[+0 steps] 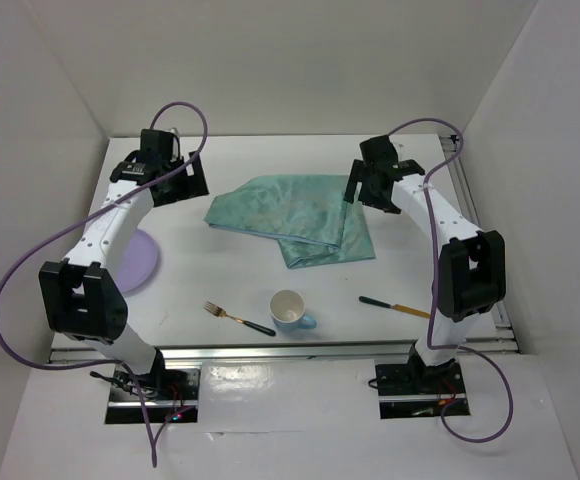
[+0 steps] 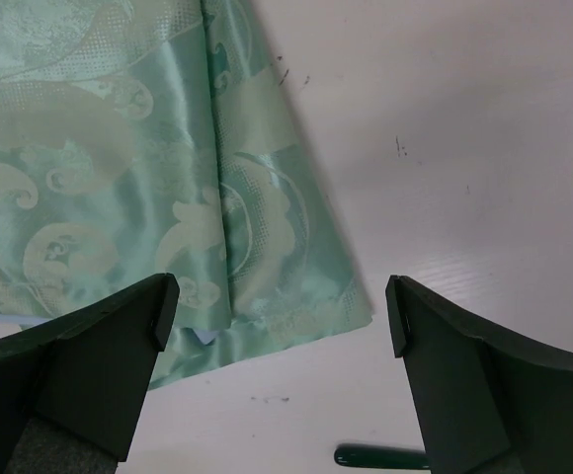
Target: Set the dinner table for one person
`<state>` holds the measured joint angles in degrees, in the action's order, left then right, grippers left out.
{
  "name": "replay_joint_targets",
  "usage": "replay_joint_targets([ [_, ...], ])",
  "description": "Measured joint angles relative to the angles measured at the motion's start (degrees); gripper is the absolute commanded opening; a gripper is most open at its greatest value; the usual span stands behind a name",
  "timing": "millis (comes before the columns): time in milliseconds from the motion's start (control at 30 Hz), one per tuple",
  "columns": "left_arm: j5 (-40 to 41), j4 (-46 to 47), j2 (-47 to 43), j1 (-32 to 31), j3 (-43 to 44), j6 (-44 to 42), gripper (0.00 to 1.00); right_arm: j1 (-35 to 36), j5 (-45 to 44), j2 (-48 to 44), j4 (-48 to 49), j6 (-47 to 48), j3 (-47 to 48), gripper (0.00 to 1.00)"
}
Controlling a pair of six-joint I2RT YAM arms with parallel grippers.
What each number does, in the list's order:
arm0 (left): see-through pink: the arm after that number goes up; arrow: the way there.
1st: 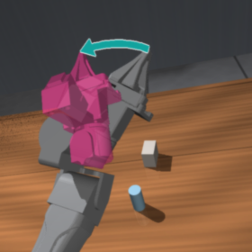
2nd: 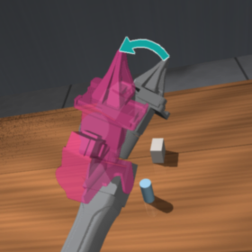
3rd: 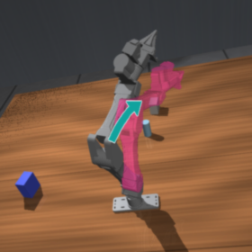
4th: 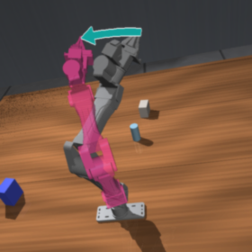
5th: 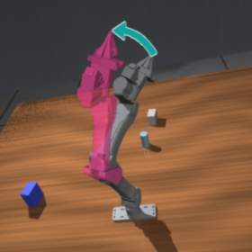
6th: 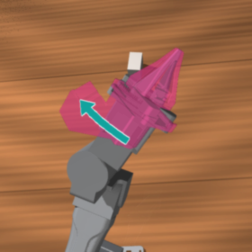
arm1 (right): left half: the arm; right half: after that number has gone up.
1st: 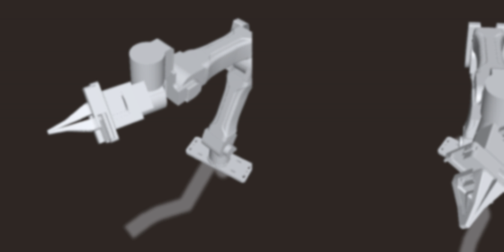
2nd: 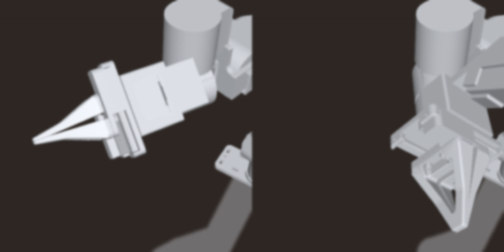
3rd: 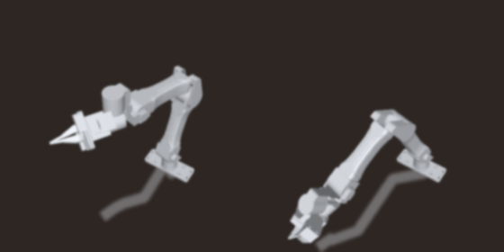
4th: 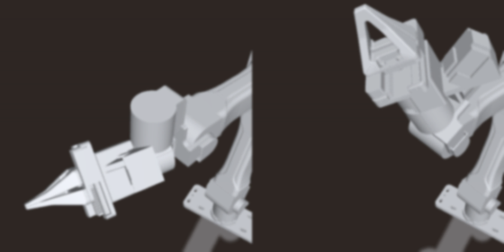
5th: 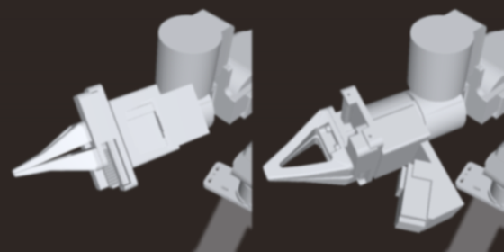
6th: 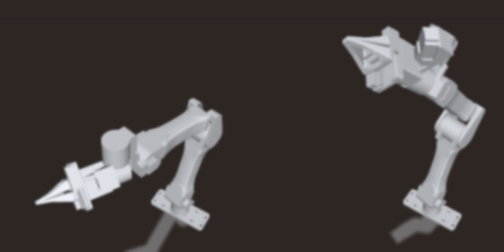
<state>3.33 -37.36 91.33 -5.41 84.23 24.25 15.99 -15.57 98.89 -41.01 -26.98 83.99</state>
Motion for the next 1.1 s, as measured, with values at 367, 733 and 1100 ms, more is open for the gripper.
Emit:
replay_joint_targets([
  [367, 2.80, -0.24, 0.22, -2.01, -0.50, 0.13, 0.99, 0.52, -0.02, -0.02, 0.33, -0.66, -1.33, 1.00],
  [733, 1.42, -3.96, 6.97, -3.48, -1.77, 3.82, 0.88, 0.55, 3.89, -4.55, 5.09, -0.55, -11.58, 1.00],
  [1100, 2.32, -6.71, 19.37, -5.16, 0.59, 16.65, 0.94, 0.90, 8.15, -7.08, 7.21, -0.57, -16.02, 1.00],
])
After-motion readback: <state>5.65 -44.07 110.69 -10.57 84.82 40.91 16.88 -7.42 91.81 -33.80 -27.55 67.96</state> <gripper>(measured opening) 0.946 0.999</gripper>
